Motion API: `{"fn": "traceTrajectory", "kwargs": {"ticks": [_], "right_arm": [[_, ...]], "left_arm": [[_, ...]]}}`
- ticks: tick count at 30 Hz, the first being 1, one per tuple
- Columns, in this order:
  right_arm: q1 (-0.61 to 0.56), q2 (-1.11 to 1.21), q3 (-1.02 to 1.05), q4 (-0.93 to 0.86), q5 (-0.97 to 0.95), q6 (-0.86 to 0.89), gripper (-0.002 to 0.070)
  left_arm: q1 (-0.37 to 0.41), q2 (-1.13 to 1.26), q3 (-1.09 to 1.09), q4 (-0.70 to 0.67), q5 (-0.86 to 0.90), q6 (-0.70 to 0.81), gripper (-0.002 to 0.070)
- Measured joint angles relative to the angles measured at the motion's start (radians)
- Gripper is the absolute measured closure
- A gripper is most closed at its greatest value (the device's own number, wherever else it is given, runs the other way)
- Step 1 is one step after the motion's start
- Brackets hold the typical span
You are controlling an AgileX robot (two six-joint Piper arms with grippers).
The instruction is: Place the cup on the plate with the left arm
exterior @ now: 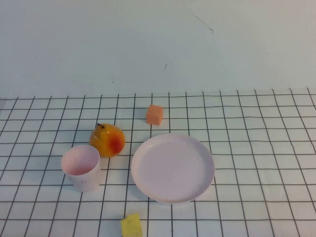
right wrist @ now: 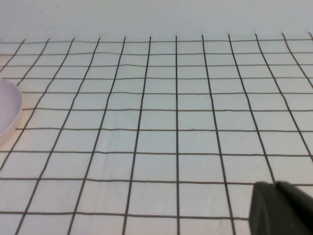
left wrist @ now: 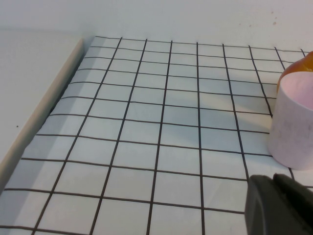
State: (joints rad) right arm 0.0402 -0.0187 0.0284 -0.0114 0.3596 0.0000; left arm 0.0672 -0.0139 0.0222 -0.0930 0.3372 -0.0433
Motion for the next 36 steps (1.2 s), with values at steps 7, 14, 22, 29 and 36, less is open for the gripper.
{"fn": "traceTrajectory", "kwargs": {"ticks": [7, 14, 22, 29, 36], "right_arm": [[0.0, 0.0, 0.0, 0.0, 0.0, 0.0, 0.0679], [0.0, 0.0, 0.0, 0.0, 0.0, 0.0, 0.0679], [0.0, 0.0, 0.0, 0.0, 0.0, -0.007, 0.0679], [0.0, 0.0, 0.0, 0.0, 0.0, 0.0, 0.0679], [0.0, 0.0, 0.0, 0.0, 0.0, 0.0, 0.0679]], "left_arm": [[0.0, 0.0, 0.0, 0.0, 0.0, 0.0, 0.0678], [0.0, 0.0, 0.0, 0.0, 0.0, 0.0, 0.0678], [0.0, 0.0, 0.0, -0.002, 0.0, 0.0, 0.0678], [0.0, 0.0, 0.006, -0.017, -0.119, 0.0, 0.0678], [0.0, 0.0, 0.006, -0.043, -0.432, 0.0, 0.0678]]}}
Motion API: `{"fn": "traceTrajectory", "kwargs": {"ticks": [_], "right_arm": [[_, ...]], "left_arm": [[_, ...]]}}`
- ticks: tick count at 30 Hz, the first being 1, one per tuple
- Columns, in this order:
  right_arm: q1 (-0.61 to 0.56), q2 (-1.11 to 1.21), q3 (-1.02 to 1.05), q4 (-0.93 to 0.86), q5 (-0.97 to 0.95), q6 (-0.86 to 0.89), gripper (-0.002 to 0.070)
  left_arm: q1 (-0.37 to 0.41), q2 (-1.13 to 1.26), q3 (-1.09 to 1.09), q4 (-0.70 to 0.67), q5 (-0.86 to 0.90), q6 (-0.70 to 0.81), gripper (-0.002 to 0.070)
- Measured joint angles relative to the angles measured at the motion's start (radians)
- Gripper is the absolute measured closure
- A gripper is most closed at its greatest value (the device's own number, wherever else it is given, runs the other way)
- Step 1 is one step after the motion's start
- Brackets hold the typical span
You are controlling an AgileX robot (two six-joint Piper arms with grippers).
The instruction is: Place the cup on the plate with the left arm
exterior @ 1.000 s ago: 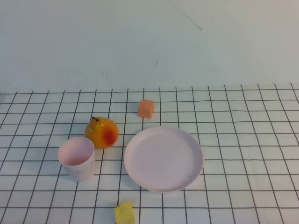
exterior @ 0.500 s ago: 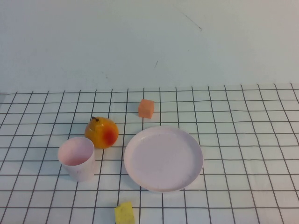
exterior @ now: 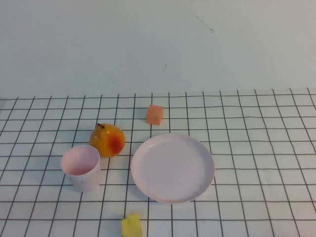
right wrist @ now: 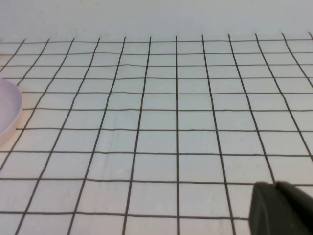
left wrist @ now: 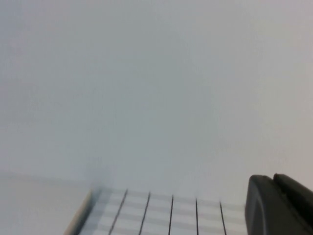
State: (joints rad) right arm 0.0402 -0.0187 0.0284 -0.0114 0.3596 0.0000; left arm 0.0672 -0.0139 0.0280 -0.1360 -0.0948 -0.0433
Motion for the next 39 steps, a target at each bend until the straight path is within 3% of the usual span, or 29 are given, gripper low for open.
{"fn": "traceTrajectory", "kwargs": {"ticks": [10, 13, 17, 23, 33, 39], "right_arm": [[0.0, 0.0, 0.0, 0.0, 0.0, 0.0, 0.0679], [0.0, 0.0, 0.0, 0.0, 0.0, 0.0, 0.0679], [0.0, 0.0, 0.0, 0.0, 0.0, -0.007, 0.0679], [0.0, 0.0, 0.0, 0.0, 0.0, -0.007, 0.0679], [0.0, 0.0, 0.0, 0.0, 0.0, 0.0, 0.0679], [0.0, 0.0, 0.0, 0.0, 0.0, 0.0, 0.0679]], "left_arm": [[0.0, 0.0, 0.0, -0.002, -0.587, -0.079, 0.0678], [0.0, 0.0, 0.0, -0.002, -0.677, -0.114, 0.0678], [0.0, -0.002, -0.076, -0.006, -0.613, -0.119, 0.0678], [0.0, 0.007, -0.277, -0.005, -0.477, -0.009, 0.0678], [0.0, 0.235, -0.47, 0.001, -0.395, -0.021, 0.0678], [0.0, 0.39, -0.604, 0.001, -0.133, -0.055, 0.0678]]}}
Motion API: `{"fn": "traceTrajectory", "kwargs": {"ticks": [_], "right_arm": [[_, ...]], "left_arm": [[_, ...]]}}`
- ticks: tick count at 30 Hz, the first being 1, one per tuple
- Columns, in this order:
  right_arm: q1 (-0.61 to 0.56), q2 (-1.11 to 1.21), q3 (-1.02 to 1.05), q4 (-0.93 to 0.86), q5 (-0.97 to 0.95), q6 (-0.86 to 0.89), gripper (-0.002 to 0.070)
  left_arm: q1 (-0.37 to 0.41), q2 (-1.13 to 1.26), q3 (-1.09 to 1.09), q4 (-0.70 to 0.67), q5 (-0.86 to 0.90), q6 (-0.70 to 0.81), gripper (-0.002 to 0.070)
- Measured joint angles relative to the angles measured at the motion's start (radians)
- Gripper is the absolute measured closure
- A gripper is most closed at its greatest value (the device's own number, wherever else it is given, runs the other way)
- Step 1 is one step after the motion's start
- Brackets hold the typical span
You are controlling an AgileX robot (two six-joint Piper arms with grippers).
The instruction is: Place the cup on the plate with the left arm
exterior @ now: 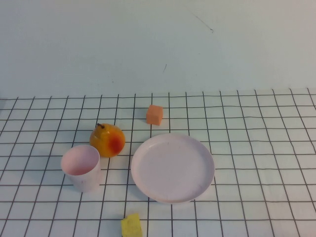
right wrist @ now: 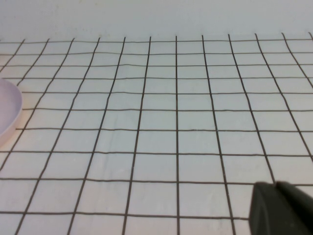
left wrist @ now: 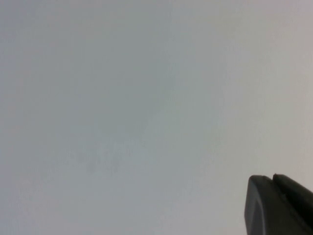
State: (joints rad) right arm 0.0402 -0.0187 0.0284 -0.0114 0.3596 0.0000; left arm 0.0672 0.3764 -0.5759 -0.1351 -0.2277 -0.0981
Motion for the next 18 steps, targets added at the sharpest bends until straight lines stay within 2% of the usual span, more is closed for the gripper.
{"fn": "traceTrajectory", "kwargs": {"ticks": [9, 18], "right_arm": [[0.0, 0.0, 0.0, 0.0, 0.0, 0.0, 0.0679], [0.0, 0.0, 0.0, 0.0, 0.0, 0.0, 0.0679]], "left_arm": [[0.0, 0.148, -0.136, -0.057, 0.489, -0.047, 0.0678], [0.0, 0.147, -0.142, -0.243, 0.685, -0.045, 0.0678]]}}
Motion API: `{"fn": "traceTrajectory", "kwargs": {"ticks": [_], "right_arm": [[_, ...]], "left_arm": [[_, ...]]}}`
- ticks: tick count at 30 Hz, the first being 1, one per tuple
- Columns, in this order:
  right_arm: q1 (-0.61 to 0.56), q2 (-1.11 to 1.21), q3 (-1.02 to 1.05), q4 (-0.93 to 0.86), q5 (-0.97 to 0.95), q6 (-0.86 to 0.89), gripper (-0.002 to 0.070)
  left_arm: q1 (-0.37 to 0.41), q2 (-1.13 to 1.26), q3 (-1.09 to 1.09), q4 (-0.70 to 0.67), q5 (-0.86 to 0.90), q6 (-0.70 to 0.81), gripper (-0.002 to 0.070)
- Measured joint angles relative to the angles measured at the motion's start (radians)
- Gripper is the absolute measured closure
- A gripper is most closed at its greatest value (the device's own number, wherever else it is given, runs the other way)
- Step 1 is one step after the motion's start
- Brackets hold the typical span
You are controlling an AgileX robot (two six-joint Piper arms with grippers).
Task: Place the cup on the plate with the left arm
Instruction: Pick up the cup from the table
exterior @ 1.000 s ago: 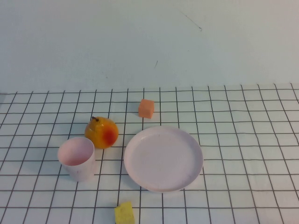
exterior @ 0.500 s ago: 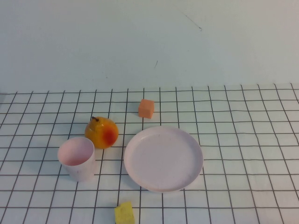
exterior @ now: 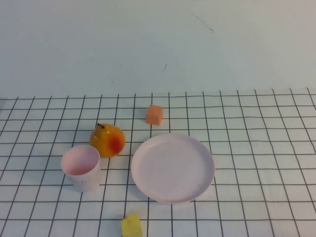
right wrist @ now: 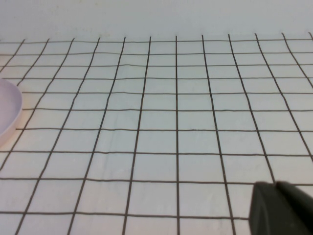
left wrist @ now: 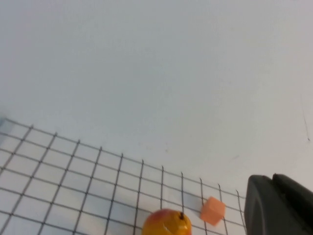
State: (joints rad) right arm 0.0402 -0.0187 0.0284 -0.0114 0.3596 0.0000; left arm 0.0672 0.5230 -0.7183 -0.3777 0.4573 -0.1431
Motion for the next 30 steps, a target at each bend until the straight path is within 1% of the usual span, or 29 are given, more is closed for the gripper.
{"fn": "traceTrajectory", "kwargs": {"ticks": [7, 10, 14, 20, 24, 28, 30], "right_arm": [[0.0, 0.0, 0.0, 0.0, 0.0, 0.0, 0.0679], [0.0, 0.0, 0.0, 0.0, 0.0, 0.0, 0.0679], [0.0, 0.0, 0.0, 0.0, 0.0, 0.0, 0.0679], [0.0, 0.0, 0.0, 0.0, 0.0, 0.0, 0.0679], [0.0, 0.0, 0.0, 0.0, 0.0, 0.0, 0.0679], [0.0, 0.0, 0.0, 0.0, 0.0, 0.0, 0.0679], [0.0, 0.0, 0.0, 0.0, 0.0, -0.007, 0.0679]], "left_arm": [[0.0, 0.008, -0.001, -0.09, 0.12, 0.009, 0.0678], [0.0, 0.033, -0.004, -0.126, 0.134, 0.047, 0.0678], [0.0, 0.102, -0.046, -0.135, 0.157, 0.112, 0.0678], [0.0, 0.329, -0.184, -0.135, 0.262, 0.216, 0.0678], [0.0, 0.513, -0.337, -0.11, 0.415, 0.29, 0.0678], [0.0, 0.676, -0.477, -0.064, 0.552, 0.314, 0.0678], [0.0, 0.744, -0.531, -0.039, 0.586, 0.315, 0.0678]]}}
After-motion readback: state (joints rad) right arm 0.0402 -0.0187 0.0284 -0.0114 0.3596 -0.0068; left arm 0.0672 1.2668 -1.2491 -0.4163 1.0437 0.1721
